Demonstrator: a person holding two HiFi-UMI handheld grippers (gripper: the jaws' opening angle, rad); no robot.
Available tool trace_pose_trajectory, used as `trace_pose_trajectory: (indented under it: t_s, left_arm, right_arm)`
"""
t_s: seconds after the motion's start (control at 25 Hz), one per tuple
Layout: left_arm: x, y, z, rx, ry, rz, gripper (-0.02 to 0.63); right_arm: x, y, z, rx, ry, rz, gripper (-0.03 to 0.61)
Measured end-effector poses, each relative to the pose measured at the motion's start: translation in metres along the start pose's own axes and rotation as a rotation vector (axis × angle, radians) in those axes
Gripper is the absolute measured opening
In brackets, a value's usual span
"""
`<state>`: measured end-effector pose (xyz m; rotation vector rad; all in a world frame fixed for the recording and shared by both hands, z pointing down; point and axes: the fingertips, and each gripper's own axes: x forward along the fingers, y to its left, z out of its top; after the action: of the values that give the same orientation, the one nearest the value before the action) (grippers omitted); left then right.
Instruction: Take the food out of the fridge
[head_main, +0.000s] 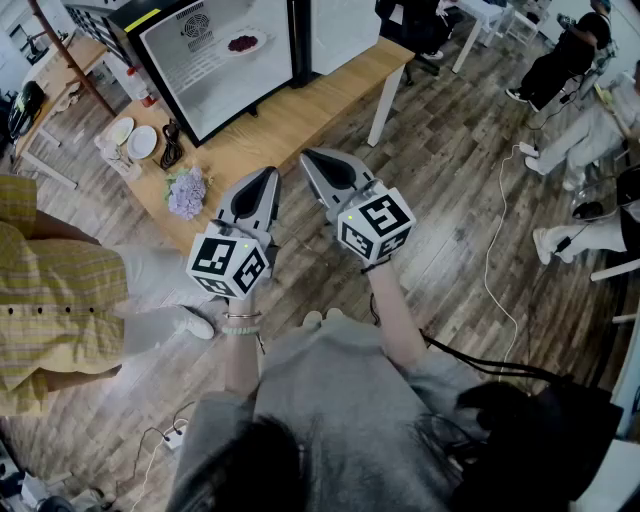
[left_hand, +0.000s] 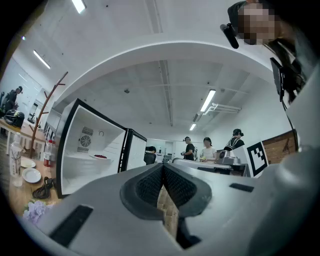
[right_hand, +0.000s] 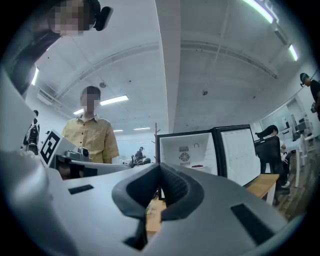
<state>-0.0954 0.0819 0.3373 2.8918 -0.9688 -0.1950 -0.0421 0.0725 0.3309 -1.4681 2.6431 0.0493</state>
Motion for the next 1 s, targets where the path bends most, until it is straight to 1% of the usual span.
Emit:
trace_pose_trajectory:
  t_s: [0.24,0.56,0.76,1.0]
  left_arm:
    - [0.002,-0.006,-0.002,-0.001,0.012,-0.005,0.008]
    - [0.01,-0.014,-0.001,0.004,0.004,-0.013,0.008]
    - [0.014,-0.02,-0.005,-0.002,0.01,-0.012,0.008]
    - [0.026,-0.029,-0.004,0.001,0.001,-0.002,0.008]
  right_arm:
    - [-0.003,-0.002,0.0,0.011,-0.003,0.004,0.009]
    - [-0.008,-0.008,0.0,0.016,0.001,0.0,0.008]
    - [-0.014,-0.012,0.0,0.039,-0.002,0.005,0.009]
    - [-0.021,-0.019,0.007,0.032,-0.011,0.032,0.009]
